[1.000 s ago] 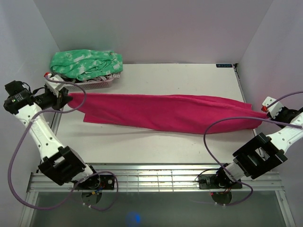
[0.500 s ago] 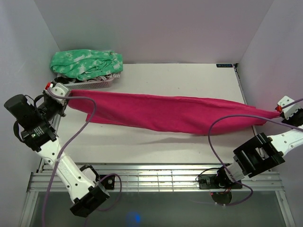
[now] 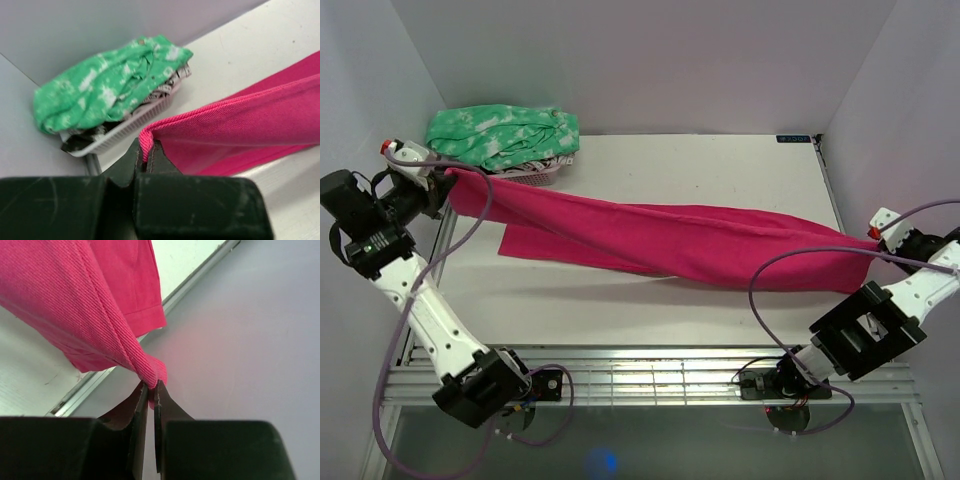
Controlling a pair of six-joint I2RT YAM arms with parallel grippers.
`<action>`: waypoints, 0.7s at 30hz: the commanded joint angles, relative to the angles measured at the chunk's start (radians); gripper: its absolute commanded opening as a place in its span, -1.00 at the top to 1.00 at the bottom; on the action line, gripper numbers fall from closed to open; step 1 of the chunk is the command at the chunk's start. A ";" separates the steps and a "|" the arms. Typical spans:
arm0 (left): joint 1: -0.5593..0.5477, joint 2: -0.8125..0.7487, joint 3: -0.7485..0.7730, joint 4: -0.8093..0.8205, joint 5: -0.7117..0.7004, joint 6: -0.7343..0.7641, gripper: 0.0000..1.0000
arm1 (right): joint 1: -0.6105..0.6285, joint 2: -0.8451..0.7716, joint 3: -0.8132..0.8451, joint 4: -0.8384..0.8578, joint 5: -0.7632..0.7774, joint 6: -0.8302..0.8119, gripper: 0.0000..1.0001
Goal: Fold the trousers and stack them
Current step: Fold the trousers
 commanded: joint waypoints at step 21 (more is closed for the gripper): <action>0.008 0.066 -0.286 0.111 -0.229 0.076 1.00 | 0.136 0.050 0.139 0.270 0.086 0.139 0.85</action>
